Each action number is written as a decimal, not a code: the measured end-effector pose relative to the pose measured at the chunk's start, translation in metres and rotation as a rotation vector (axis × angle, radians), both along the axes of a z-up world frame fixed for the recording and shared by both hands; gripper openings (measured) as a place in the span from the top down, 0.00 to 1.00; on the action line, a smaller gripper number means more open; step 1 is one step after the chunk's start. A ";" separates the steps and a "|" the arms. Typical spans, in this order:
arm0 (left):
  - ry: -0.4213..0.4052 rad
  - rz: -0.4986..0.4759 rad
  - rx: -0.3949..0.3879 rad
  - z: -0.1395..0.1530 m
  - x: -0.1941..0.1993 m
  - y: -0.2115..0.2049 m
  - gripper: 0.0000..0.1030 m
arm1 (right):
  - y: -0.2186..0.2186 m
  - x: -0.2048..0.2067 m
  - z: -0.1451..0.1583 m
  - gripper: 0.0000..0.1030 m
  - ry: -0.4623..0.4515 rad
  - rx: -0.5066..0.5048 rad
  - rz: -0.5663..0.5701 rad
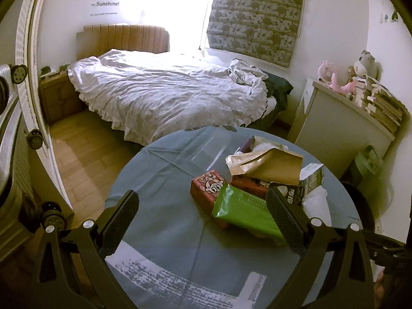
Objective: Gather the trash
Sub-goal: 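Grasp the green wrapper with the left tool while the right grasps the brown paper bag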
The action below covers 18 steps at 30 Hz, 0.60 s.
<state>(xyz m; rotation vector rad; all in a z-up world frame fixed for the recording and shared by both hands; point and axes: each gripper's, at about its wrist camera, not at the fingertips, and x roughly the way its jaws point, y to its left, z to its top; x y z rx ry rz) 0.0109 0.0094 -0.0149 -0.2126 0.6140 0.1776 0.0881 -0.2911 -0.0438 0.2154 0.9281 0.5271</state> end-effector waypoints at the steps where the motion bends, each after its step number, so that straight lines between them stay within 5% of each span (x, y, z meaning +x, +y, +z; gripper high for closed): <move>1: 0.000 -0.003 -0.003 -0.001 0.000 -0.001 0.05 | 0.000 0.000 0.000 0.04 0.000 -0.001 0.000; 7: 0.013 -0.057 -0.136 -0.014 0.003 0.011 0.05 | 0.005 0.009 0.016 0.04 -0.060 -0.044 0.053; 13: 0.055 -0.106 -0.310 -0.039 0.018 0.016 0.05 | 0.049 0.055 0.066 0.16 -0.317 -0.235 0.242; 18: 0.090 -0.126 -0.408 -0.054 0.028 0.015 0.05 | 0.105 0.128 0.038 0.28 -0.273 -0.342 0.396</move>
